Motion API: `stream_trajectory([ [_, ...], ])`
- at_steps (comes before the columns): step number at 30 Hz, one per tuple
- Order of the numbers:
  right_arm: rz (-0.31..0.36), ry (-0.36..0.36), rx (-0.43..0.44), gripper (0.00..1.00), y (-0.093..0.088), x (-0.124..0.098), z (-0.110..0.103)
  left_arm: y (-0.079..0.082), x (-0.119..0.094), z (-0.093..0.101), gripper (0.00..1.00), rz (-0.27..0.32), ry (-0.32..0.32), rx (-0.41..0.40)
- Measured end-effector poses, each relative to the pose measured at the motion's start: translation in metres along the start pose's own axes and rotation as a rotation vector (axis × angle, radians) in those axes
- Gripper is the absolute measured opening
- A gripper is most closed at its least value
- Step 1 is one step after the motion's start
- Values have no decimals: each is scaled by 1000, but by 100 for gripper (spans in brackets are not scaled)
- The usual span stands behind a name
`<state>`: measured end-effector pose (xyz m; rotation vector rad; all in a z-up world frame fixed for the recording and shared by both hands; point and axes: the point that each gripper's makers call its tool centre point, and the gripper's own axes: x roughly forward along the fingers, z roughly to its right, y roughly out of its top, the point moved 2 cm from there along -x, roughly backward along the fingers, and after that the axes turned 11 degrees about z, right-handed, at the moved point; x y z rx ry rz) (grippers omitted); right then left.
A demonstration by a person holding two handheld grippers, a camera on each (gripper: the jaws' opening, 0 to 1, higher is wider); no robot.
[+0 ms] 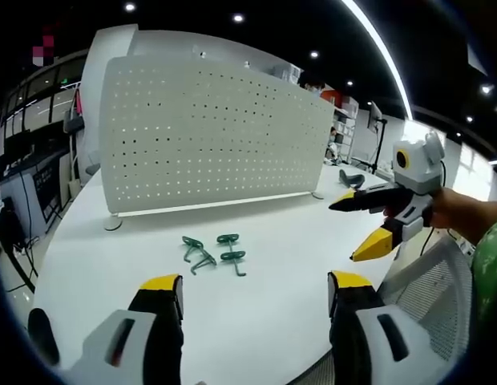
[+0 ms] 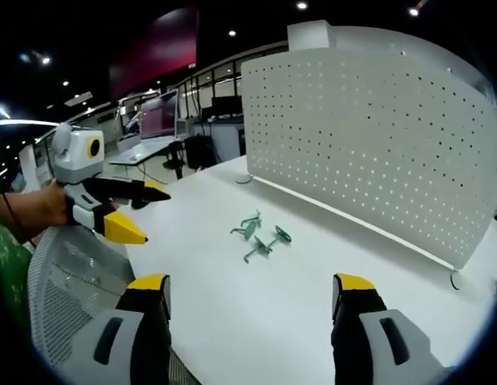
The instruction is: Insert the hook assembly into the mounting plate slot until the hook locks in place.
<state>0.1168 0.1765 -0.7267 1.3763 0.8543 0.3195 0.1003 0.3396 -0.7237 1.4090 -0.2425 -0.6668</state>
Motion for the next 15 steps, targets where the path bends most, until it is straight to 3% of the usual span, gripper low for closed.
stream_trajectory([
  [15, -42, 39, -44, 73, -3, 21, 5, -1, 0, 1, 73, -6, -6, -2],
])
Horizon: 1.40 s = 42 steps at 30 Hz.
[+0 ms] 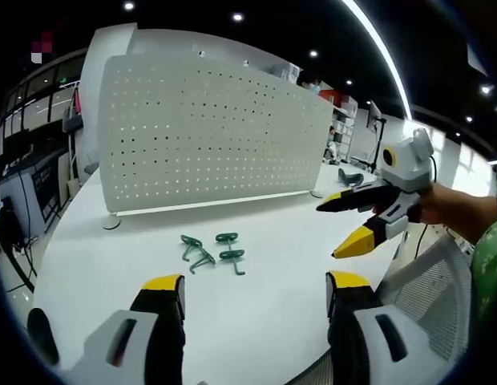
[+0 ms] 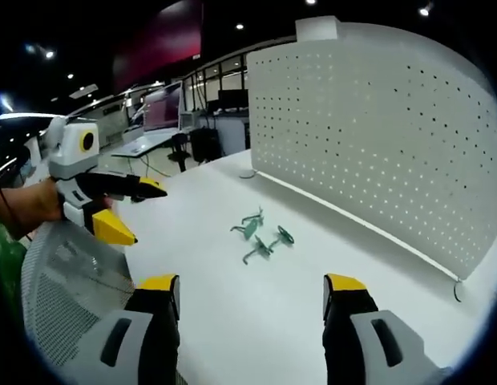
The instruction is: Insert the hook assembly into the mounting plate slot until the hook locks in place.
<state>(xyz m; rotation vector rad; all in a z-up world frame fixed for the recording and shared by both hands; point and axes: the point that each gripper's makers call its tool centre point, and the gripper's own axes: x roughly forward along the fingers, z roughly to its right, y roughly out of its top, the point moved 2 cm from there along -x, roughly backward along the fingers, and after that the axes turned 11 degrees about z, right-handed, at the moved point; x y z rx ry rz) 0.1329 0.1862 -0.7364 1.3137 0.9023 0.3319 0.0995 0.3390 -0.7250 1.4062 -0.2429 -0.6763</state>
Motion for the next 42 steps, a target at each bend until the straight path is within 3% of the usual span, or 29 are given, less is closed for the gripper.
stream_trajectory([
  [21, -63, 70, -72, 50, -7, 40, 10, -3, 0, -1, 71, -12, 5, 3],
  [42, -111, 116, -105, 34, -18, 72, 16, -3, 0, -3, 69, -16, 18, 8],
])
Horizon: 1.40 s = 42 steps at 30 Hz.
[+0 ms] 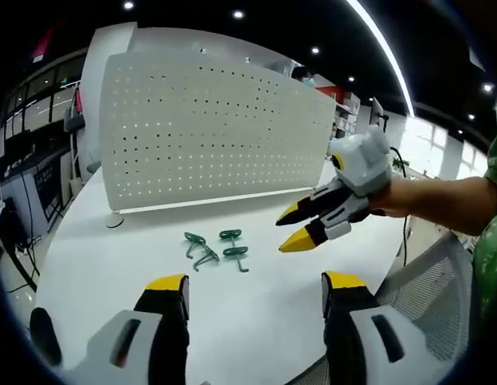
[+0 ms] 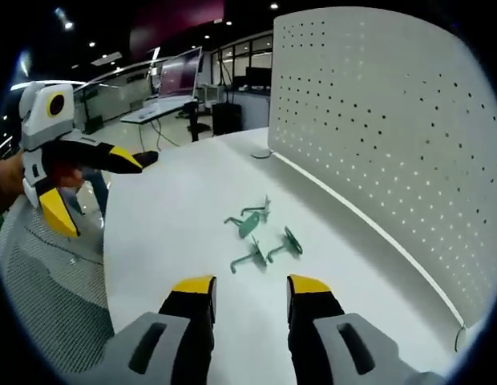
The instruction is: Insert the hook assembly into the mounting plate slot until the hook locks in place.
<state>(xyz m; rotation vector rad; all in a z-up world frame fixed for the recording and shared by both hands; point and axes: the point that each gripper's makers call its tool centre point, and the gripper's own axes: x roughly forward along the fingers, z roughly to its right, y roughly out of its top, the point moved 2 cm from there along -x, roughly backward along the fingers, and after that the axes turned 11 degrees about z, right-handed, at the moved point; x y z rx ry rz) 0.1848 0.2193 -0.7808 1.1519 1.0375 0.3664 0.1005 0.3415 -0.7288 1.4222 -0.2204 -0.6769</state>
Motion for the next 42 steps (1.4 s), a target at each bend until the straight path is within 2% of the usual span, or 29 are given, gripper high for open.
stream_trajectory([
  [4, -5, -1, -4, 27, -3, 7, 3, 0, 0, 0, 69, -2, 0, 2],
  [28, -26, 25, 6, 16, -23, 47, 10, -6, 1, -1, 68, -34, 2, 3],
  [42, -28, 36, 3, 11, -29, 59, 12, -9, 2, 0, 67, -48, -2, -2],
])
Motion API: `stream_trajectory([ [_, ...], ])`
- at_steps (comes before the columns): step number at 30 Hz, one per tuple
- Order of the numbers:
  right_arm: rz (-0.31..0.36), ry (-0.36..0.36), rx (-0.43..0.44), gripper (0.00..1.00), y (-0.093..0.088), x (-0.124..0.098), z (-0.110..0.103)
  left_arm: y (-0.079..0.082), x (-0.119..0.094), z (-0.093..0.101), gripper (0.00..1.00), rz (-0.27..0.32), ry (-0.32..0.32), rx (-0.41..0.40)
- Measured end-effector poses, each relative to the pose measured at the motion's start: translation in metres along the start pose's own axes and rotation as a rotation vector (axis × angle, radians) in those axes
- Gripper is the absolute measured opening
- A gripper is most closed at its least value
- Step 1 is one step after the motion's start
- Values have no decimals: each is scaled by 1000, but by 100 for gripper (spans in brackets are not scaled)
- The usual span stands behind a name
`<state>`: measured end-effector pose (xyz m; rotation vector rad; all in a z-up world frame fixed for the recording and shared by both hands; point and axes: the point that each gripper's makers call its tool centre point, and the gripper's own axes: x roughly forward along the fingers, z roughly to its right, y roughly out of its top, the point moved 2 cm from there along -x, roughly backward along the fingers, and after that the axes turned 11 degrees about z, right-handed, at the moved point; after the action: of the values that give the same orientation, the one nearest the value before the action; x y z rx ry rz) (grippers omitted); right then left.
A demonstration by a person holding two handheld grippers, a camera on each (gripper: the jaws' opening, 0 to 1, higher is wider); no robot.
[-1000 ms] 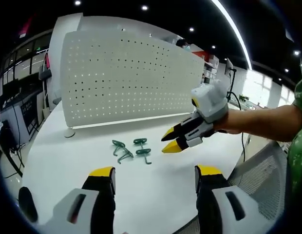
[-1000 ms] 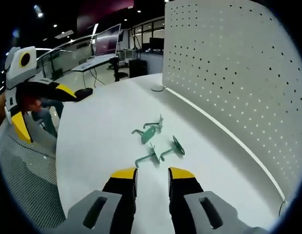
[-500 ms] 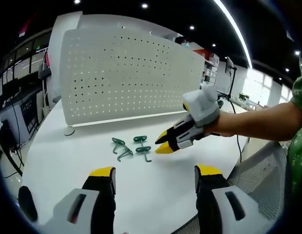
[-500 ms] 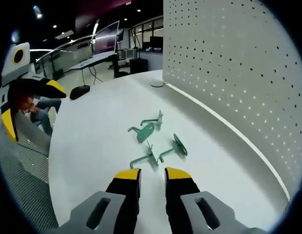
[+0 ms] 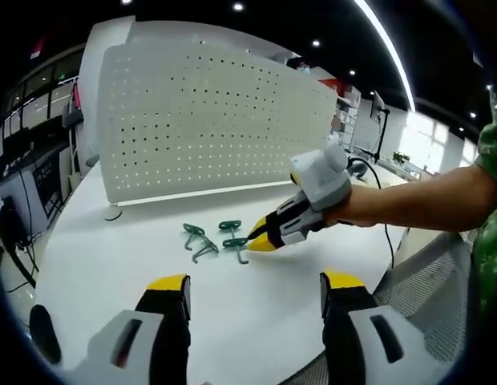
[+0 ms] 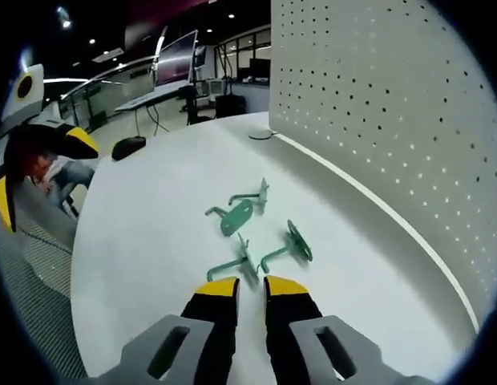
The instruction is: Insert the hook assembly into the mounting plate slot until the hook locks in place.
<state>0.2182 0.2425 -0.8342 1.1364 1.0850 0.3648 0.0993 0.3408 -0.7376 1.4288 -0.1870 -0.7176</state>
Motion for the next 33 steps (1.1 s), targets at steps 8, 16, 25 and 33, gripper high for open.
stream_trajectory([
  [8, 0, 4, -13, 7, -1, 4, 2, -2, 1, 1, 67, -9, -6, -6],
  [16, 3, 11, -27, 4, -2, 8, 1, -3, 1, 1, 67, -14, -7, -10],
  [25, 6, 8, -25, 2, -2, 8, 0, -4, 1, 1, 66, -18, -6, -10],
  [33, 15, -5, -30, 2, 2, 2, 2, -5, 1, 2, 66, -22, -9, -6],
])
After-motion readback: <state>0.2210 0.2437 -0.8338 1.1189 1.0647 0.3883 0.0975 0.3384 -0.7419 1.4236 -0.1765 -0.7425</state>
